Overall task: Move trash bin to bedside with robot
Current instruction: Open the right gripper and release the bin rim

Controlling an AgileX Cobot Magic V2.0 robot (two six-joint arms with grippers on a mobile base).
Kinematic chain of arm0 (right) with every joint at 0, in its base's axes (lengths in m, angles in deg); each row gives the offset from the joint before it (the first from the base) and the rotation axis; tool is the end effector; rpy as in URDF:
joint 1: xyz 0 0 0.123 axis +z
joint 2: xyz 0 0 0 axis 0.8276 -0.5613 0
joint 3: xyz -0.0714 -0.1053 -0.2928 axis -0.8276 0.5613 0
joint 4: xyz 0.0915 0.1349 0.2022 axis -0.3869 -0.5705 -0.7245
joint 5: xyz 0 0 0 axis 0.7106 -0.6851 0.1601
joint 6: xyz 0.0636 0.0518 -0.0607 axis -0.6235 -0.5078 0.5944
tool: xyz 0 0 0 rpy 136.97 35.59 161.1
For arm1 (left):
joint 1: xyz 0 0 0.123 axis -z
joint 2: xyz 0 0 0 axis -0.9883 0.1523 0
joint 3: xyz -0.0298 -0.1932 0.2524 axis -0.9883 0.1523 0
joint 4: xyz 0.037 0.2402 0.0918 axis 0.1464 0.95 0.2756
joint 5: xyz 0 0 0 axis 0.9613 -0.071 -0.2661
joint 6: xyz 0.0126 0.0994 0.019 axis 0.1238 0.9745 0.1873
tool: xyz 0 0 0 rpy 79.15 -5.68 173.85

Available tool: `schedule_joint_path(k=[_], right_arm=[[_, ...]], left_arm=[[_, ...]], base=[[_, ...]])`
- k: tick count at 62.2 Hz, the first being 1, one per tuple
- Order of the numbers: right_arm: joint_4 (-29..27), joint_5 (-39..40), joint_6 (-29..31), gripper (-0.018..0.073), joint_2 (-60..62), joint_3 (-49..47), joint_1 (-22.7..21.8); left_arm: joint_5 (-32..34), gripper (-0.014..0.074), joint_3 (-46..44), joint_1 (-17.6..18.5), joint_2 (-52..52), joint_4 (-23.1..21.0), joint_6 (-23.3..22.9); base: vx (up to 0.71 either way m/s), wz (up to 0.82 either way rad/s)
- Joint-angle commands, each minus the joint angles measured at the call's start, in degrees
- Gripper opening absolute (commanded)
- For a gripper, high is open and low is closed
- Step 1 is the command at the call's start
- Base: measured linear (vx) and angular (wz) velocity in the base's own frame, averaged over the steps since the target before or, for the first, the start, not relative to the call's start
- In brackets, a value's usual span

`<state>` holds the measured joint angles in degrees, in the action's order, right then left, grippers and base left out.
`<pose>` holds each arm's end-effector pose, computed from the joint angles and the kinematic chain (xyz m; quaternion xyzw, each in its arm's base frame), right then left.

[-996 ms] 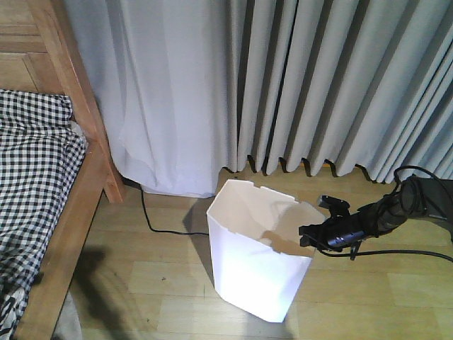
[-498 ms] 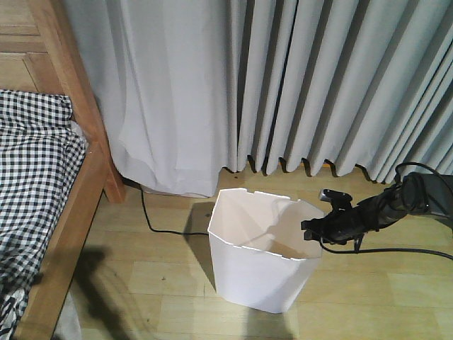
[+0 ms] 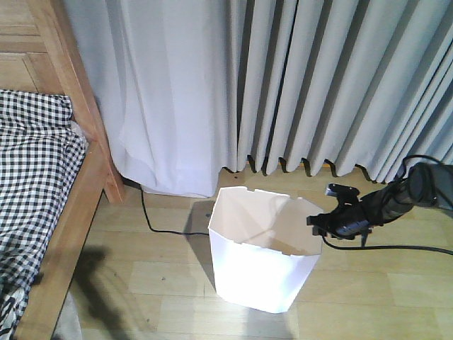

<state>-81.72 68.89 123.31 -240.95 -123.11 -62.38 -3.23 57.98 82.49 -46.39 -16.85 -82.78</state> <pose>0.4423 -0.0253 -0.1810 0.0370 0.9855 0.1161 0.1180 0.0406 -0.0011 0.1890 -0.0136 0.7326 -0.0289 0.6799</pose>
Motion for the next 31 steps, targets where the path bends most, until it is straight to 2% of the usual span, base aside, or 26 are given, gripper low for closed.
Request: schedule_joint_path(k=[1,8,21,31], right_arm=[[0.14,1.42,1.97,0.0405,6.31,2.94,-0.14],[0.07,1.53,5.66,0.0405,10.89,8.63,-0.14],[-0.35,5.21,8.32,0.0405,22.42,20.18,-1.43],[-0.78,4.06,13.51,0.0405,33.36,27.94,-2.92]], left_arm=[[4.45,-0.0006,1.58,0.31,-0.57,-0.17,-0.52],[4.45,-0.0006,1.58,0.31,-0.57,-0.17,-0.52],[4.45,-0.0006,1.58,0.31,-0.57,-0.17,-0.52],[4.45,-0.0006,1.58,0.31,-0.57,-0.17,-0.52]], base=[[0.00,0.00],[0.00,0.00],[0.00,0.00],[0.00,0.00]])
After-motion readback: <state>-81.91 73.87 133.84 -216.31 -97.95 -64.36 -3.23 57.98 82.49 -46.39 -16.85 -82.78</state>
